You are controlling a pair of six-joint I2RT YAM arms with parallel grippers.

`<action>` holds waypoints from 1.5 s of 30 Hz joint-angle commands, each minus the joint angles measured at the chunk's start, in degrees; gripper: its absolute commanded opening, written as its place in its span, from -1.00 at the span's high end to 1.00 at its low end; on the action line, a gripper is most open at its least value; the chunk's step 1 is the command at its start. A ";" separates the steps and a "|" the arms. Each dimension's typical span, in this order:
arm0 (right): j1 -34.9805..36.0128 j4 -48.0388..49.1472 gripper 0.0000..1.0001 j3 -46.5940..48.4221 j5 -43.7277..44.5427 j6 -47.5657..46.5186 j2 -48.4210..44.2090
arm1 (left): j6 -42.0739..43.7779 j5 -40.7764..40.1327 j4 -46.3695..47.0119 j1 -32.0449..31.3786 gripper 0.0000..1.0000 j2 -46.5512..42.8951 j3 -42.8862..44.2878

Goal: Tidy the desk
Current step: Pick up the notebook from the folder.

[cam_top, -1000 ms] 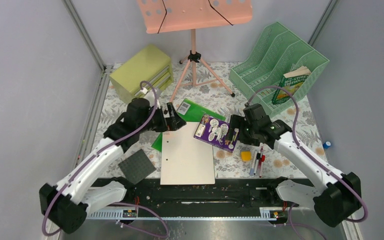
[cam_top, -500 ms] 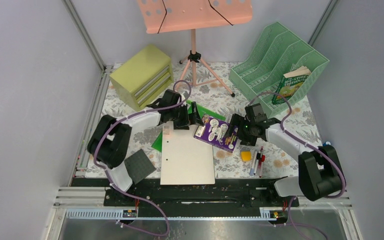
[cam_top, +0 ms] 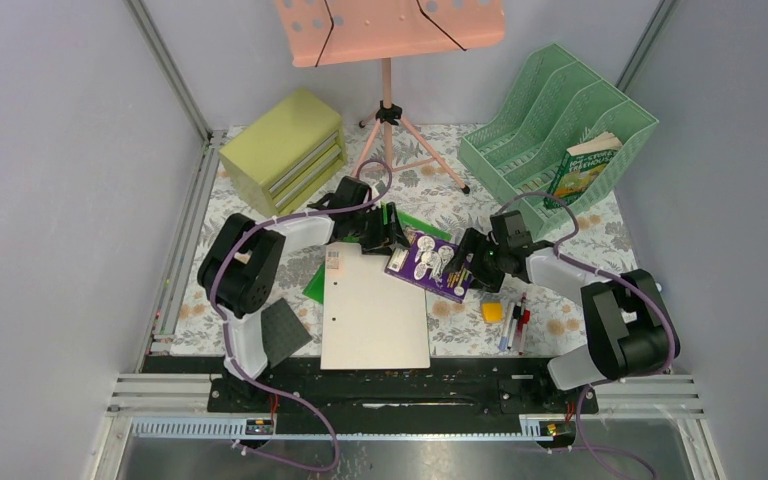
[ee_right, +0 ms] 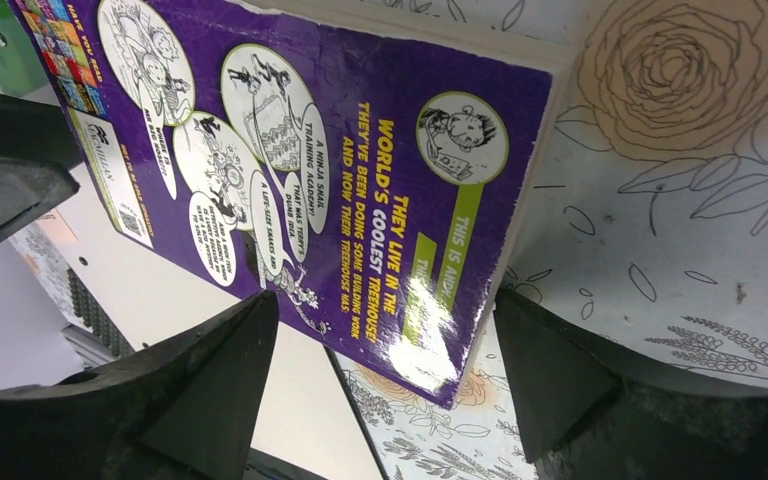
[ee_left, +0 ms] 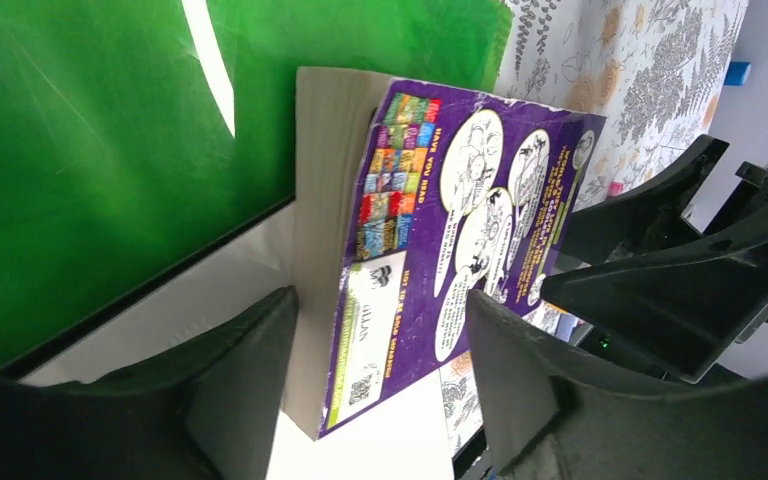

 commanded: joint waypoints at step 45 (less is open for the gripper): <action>-7.55 22.28 -0.68 -12.14 -14.03 6.24 0.22 | 6.80 -3.12 -14.75 -14.41 1.00 -10.09 13.94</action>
